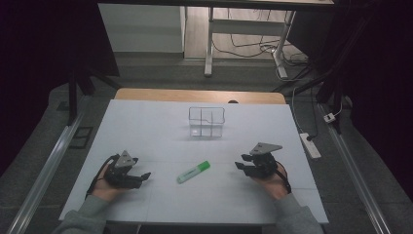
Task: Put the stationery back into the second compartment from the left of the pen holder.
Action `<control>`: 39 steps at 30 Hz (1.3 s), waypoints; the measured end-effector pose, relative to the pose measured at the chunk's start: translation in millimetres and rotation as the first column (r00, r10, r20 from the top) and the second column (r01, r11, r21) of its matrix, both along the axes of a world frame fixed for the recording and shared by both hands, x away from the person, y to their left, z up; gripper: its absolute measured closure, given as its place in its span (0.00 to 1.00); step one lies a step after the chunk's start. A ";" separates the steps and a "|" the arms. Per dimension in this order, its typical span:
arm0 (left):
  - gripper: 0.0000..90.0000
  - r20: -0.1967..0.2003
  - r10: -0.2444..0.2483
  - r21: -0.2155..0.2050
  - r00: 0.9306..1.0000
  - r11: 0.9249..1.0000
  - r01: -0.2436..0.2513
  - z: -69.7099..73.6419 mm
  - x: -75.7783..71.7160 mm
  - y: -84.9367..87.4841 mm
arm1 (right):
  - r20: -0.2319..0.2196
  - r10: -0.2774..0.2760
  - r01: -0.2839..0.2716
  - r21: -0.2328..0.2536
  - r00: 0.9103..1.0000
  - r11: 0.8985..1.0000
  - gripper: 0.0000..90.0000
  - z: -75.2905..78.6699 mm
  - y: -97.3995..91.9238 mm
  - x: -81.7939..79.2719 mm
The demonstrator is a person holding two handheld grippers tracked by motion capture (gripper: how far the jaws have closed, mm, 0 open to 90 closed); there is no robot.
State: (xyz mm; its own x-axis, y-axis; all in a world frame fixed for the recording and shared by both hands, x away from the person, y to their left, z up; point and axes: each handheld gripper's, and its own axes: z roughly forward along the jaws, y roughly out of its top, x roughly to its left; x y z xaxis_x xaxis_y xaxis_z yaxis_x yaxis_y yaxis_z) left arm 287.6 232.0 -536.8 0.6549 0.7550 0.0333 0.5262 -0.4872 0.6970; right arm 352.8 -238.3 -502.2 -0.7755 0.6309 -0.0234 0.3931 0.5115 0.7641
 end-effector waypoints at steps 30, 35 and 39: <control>0.29 -0.055 -0.094 -0.020 0.994 0.996 0.093 29.9 16.0 -42.8 | 0.052 -0.064 0.062 0.047 0.997 0.997 0.50 -5.7 -61.1 -22.4; 0.29 -0.078 -0.129 -0.003 0.989 0.992 0.129 31.9 23.9 -59.6 | 0.051 -0.066 0.064 0.039 0.996 0.997 0.50 -5.6 -61.0 -21.5; 0.29 -0.091 -0.156 0.004 0.984 0.988 0.157 33.6 31.4 -74.3 | 0.051 -0.070 0.068 0.030 0.996 0.997 0.50 -5.6 -60.4 -20.7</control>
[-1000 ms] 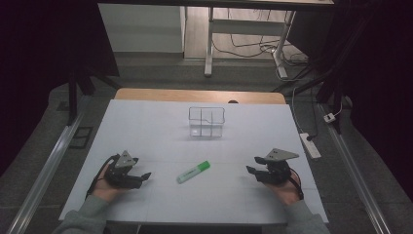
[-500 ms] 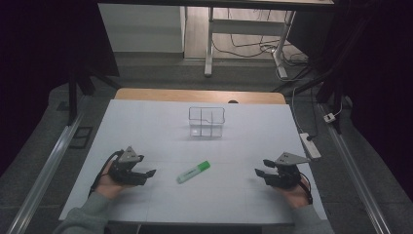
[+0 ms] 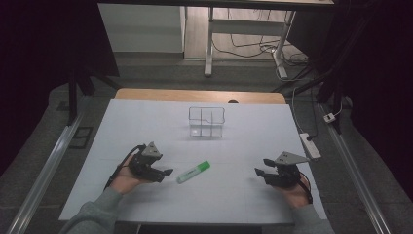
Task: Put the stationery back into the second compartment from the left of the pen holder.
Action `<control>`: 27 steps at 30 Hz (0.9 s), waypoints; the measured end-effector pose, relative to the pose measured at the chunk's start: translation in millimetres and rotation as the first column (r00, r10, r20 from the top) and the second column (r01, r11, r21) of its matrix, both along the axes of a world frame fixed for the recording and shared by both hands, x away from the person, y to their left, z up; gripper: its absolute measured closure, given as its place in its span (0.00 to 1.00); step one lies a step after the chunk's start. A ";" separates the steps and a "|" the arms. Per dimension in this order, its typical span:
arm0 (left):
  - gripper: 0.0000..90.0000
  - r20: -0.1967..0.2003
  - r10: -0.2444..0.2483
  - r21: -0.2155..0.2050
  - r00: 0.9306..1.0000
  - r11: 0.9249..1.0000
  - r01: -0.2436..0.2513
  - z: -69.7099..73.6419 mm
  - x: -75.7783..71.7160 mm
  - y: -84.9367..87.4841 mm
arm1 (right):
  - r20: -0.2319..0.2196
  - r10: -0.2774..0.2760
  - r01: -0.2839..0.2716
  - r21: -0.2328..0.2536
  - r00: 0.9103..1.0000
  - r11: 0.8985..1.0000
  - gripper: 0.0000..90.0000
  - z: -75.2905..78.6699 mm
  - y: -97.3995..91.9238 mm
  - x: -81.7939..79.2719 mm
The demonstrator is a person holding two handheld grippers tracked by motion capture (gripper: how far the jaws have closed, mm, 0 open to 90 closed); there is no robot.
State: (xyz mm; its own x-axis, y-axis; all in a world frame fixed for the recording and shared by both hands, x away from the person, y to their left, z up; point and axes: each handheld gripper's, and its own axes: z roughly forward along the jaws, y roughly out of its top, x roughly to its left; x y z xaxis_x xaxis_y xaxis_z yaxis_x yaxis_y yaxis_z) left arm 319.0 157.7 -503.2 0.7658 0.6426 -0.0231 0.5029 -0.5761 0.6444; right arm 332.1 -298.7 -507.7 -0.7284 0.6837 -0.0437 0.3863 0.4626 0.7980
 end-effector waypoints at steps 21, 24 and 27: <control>0.29 -0.090 -0.116 0.062 0.989 0.991 0.122 3.1 34.6 -69.9 | -0.004 0.002 -0.003 -0.022 1.000 1.000 0.50 -1.7 1.2 1.1; 0.29 -0.100 -0.130 0.068 0.986 0.988 0.137 2.9 38.1 -78.3 | -0.005 0.005 -0.005 -0.021 1.000 1.000 0.50 -2.3 1.5 1.5; 0.30 -0.110 -0.141 0.067 0.984 0.987 0.149 2.2 42.1 -86.3 | -0.006 0.005 -0.005 -0.023 1.000 1.000 0.50 -2.5 1.8 1.4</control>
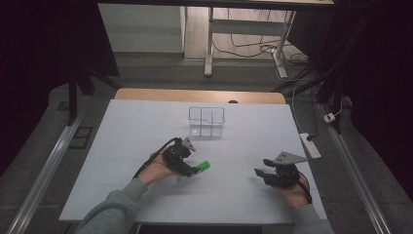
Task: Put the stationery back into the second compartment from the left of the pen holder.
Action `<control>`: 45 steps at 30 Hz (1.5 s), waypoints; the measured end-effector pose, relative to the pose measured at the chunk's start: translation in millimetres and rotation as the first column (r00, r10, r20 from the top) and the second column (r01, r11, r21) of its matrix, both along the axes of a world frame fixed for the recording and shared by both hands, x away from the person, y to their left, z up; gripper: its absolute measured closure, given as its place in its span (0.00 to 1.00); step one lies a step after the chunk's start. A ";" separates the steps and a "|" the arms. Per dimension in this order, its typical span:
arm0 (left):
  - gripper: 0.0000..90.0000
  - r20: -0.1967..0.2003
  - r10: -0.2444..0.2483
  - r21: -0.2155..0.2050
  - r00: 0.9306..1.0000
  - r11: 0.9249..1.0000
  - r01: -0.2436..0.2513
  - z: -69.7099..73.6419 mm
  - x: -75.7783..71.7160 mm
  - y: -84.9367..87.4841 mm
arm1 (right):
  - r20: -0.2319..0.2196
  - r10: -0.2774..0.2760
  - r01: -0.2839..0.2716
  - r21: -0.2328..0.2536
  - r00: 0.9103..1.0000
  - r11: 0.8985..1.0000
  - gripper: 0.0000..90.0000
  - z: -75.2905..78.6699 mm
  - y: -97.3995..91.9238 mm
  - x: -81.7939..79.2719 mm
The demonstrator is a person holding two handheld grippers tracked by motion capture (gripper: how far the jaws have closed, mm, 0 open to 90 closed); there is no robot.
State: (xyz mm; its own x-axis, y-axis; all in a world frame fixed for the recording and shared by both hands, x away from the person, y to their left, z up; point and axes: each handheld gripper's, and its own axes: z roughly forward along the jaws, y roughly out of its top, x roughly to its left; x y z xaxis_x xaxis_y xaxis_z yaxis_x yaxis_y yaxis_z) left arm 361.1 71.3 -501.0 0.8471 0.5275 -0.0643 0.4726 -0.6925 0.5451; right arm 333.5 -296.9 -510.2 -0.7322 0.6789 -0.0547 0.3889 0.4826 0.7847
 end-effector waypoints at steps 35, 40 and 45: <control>0.68 -0.011 -0.061 0.104 0.998 0.993 0.062 -11.7 9.6 -43.2 | 0.001 -0.001 0.001 -0.014 1.000 1.000 0.50 -0.3 0.4 0.2; 0.73 -0.016 -0.042 0.116 0.999 0.992 0.044 -10.5 8.6 -45.1 | -0.005 0.004 -0.004 -0.028 1.000 1.000 0.50 -1.4 1.3 0.6; 0.74 -0.007 -0.046 0.120 0.999 0.992 0.046 -10.2 7.6 -45.6 | -0.004 0.004 -0.004 -0.029 1.000 1.000 0.50 -0.4 1.1 0.2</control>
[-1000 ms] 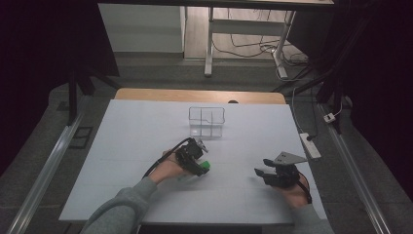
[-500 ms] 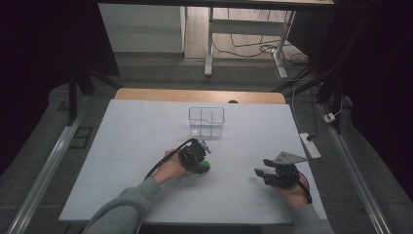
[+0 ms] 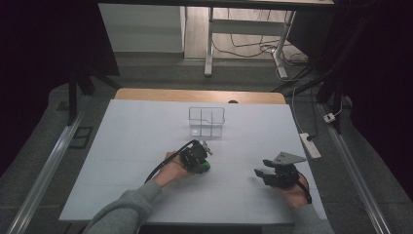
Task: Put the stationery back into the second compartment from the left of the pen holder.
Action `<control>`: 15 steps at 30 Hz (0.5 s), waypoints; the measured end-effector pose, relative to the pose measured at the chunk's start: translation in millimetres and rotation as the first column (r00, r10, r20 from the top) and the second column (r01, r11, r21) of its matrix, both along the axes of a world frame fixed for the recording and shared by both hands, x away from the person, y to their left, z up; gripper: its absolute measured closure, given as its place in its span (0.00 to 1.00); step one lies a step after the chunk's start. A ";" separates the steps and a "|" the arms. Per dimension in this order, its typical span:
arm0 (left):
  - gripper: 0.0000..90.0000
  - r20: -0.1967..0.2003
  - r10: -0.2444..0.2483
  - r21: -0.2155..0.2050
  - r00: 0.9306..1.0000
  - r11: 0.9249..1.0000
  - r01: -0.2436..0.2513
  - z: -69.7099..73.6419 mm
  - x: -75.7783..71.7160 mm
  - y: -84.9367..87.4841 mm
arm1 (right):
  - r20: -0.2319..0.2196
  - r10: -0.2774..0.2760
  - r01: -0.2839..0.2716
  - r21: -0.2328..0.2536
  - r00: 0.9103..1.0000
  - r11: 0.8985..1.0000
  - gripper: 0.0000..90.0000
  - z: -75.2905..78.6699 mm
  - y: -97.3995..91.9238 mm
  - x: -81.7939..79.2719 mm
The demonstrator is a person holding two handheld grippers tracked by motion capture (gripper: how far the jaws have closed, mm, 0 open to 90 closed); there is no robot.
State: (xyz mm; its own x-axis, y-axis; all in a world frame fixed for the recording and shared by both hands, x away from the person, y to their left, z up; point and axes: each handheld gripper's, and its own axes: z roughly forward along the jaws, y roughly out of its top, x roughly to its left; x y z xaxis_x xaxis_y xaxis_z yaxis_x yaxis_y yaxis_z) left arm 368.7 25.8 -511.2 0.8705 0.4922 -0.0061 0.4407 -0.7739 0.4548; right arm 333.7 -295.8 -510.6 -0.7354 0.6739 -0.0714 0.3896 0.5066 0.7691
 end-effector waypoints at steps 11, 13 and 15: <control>0.74 0.028 -0.002 -0.064 1.000 0.998 0.004 11.2 -0.9 12.9 | 0.007 -0.006 0.006 0.007 1.000 1.000 0.50 0.9 -1.2 0.1; 0.74 0.036 0.004 -0.091 0.999 0.996 -0.001 16.2 -0.8 18.7 | 0.007 -0.007 0.007 0.008 1.000 1.000 0.50 1.1 -1.0 -0.1; 0.74 0.042 0.015 -0.120 0.999 0.993 -0.010 21.2 -1.0 24.8 | 0.009 -0.008 0.008 0.009 1.000 1.000 0.50 1.4 -1.1 -0.1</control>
State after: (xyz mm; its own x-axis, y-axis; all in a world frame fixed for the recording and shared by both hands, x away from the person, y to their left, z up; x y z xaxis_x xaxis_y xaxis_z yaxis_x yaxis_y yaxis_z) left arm 367.7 50.6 -490.0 0.8650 0.5010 -0.0285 0.4280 -0.7070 0.5630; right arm 333.6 -296.9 -509.2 -0.7293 0.6804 -0.0725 0.3862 0.4968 0.7772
